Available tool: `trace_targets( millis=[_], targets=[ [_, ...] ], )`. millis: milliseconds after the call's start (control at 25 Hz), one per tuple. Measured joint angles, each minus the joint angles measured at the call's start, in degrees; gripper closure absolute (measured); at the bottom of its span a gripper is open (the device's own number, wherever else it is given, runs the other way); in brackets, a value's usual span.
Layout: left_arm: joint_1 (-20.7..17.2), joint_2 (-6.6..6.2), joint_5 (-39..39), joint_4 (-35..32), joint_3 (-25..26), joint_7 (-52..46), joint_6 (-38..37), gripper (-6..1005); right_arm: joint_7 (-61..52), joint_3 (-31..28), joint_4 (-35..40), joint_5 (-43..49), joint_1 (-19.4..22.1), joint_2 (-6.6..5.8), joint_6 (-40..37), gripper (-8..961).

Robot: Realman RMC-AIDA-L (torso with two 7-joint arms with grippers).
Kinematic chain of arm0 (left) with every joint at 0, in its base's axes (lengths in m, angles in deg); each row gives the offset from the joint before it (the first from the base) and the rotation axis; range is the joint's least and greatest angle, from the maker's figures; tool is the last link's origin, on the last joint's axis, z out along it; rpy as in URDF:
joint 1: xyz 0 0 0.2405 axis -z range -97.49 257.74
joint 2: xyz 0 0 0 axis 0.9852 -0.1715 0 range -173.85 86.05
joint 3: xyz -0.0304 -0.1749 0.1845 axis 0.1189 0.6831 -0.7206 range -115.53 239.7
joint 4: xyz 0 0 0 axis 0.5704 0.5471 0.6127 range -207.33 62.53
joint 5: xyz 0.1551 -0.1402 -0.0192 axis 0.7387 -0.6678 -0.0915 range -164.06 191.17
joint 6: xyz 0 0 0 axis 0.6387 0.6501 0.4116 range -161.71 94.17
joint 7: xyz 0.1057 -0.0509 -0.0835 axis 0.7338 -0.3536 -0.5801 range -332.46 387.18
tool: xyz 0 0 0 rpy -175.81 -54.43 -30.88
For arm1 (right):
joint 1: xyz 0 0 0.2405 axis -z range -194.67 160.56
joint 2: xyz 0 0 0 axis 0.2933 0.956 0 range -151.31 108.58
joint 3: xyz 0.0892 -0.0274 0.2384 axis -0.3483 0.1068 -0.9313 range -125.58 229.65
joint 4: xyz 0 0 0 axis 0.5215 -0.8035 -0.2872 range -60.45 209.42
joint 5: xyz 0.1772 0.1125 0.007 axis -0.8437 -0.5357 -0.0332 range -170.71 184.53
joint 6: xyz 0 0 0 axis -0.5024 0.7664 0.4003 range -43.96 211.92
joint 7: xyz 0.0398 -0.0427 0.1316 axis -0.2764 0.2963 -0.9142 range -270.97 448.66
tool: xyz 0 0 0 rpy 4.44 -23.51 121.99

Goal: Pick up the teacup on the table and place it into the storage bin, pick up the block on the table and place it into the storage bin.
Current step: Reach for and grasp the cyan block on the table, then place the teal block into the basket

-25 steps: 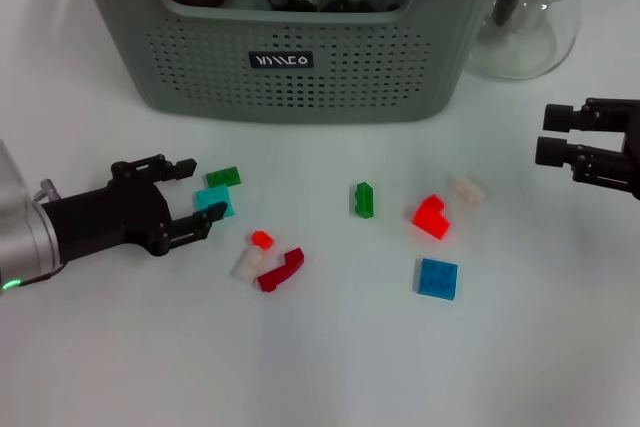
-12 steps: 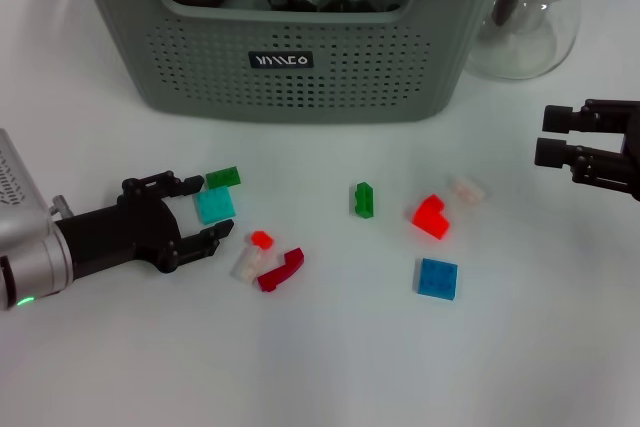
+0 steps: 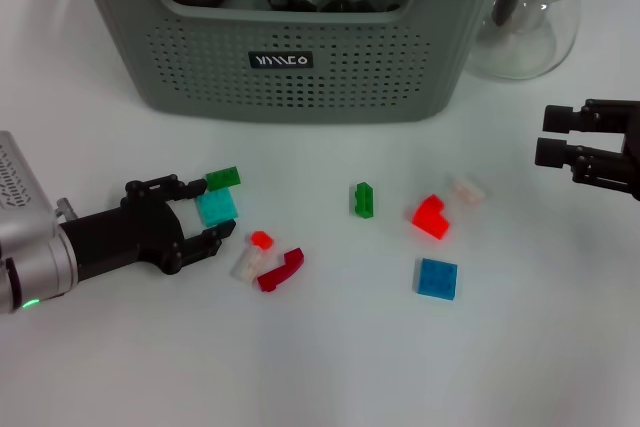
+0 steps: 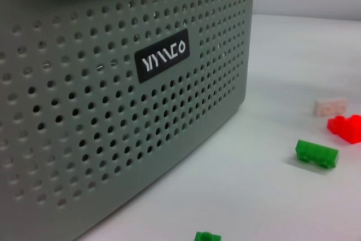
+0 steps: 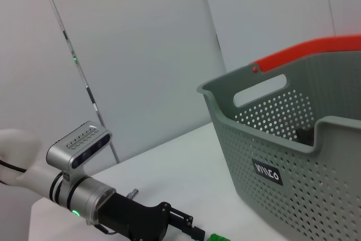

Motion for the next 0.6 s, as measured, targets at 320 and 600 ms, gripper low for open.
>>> trace_targets(
  millis=[320, 600],
  targets=[
    [0.2, 0.09, -0.2, 0.1, 0.0, 0.0, 0.9, 431, 0.0, 0.0, 0.0, 0.0, -0.1, -0.05, 0.1, 454],
    [0.3, 0.09, -0.4, -0.3, -0.2, -0.3, 0.4, 520, 0.0, 0.0, 0.0, 0.0, -0.1, -0.05, 0.1, 453]
  ],
)
